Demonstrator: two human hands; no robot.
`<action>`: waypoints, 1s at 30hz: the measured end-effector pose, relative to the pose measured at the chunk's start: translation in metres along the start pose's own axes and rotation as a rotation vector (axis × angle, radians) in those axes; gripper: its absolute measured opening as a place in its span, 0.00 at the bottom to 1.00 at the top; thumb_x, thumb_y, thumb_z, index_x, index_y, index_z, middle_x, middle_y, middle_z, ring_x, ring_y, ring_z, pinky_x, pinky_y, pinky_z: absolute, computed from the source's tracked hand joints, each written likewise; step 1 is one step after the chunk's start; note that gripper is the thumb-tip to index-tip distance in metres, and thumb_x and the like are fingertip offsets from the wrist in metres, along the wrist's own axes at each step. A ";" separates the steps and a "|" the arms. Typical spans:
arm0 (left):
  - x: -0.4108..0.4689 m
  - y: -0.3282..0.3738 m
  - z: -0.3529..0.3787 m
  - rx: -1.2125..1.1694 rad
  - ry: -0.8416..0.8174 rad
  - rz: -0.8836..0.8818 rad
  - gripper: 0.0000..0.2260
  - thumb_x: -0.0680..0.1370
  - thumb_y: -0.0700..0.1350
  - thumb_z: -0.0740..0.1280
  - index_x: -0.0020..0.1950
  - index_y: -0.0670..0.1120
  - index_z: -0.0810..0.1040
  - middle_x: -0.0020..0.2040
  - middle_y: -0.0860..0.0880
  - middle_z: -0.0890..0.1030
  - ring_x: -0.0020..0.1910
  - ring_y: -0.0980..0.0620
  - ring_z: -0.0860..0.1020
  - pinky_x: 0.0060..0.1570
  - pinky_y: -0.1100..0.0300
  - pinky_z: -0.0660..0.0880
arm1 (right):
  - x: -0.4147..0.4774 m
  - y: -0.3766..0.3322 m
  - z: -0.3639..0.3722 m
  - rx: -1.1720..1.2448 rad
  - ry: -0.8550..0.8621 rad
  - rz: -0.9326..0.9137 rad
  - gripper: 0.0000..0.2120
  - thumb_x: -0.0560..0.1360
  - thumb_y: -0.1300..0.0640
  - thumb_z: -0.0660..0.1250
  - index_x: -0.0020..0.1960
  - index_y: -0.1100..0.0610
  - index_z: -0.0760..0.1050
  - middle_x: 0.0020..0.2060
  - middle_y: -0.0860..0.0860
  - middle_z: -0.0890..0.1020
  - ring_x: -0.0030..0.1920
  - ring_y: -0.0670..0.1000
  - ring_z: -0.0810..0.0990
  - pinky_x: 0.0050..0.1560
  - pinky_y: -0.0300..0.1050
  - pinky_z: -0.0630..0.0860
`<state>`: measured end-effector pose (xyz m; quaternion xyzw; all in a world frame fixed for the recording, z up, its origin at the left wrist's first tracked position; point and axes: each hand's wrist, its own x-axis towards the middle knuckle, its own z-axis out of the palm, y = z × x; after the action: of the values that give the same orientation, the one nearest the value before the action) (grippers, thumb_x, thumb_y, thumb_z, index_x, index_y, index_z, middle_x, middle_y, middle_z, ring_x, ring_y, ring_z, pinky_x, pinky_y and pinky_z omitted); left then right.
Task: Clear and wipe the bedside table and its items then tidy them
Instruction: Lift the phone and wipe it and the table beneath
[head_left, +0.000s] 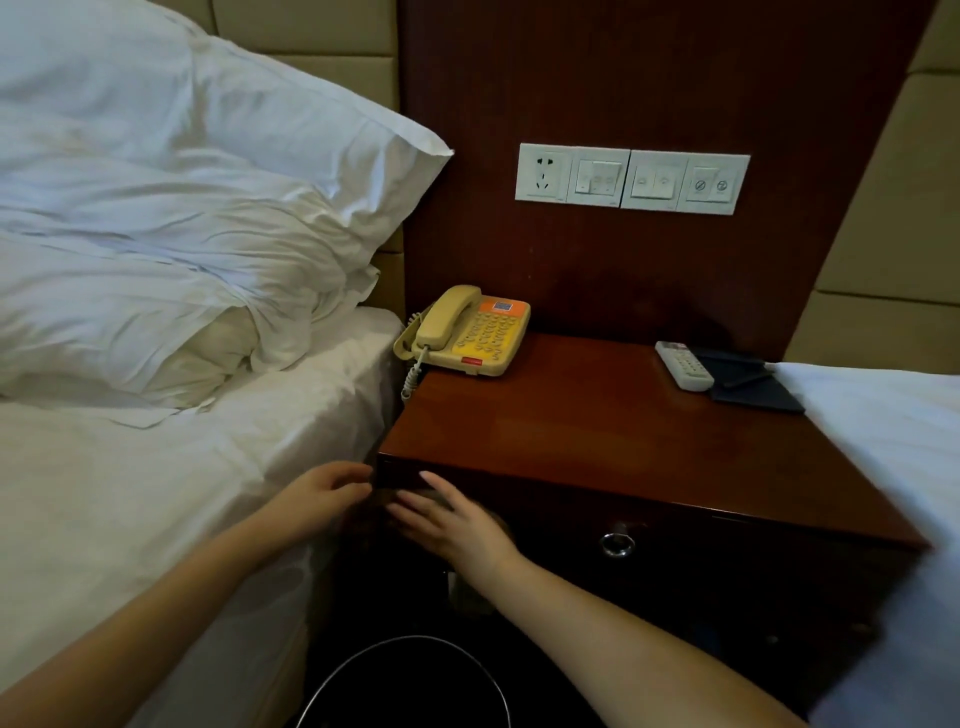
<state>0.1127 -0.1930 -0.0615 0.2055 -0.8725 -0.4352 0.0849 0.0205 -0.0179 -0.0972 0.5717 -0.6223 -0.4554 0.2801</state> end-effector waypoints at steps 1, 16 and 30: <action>-0.003 0.000 0.004 0.009 -0.040 0.005 0.15 0.78 0.38 0.64 0.65 0.40 0.74 0.59 0.45 0.78 0.54 0.53 0.75 0.53 0.65 0.70 | 0.007 -0.002 -0.002 -0.002 -0.022 0.018 0.34 0.79 0.49 0.57 0.78 0.52 0.41 0.77 0.54 0.37 0.76 0.57 0.36 0.59 0.70 0.27; -0.019 0.027 0.108 0.225 -0.342 0.036 0.09 0.80 0.39 0.60 0.56 0.46 0.76 0.49 0.48 0.79 0.50 0.51 0.77 0.44 0.68 0.69 | -0.117 -0.019 0.074 -0.024 -0.126 0.064 0.34 0.79 0.54 0.60 0.78 0.51 0.43 0.77 0.53 0.39 0.76 0.56 0.39 0.67 0.61 0.35; -0.031 0.106 0.223 0.267 -0.523 0.240 0.11 0.79 0.40 0.59 0.49 0.57 0.73 0.53 0.48 0.80 0.54 0.51 0.78 0.55 0.59 0.72 | -0.211 -0.027 0.125 -0.126 -0.113 0.066 0.29 0.80 0.49 0.55 0.77 0.55 0.52 0.78 0.54 0.51 0.77 0.55 0.49 0.69 0.58 0.39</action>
<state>0.0378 0.0394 -0.1117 -0.0083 -0.9322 -0.3415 -0.1193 -0.0361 0.2190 -0.1383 0.5056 -0.6257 -0.5157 0.2950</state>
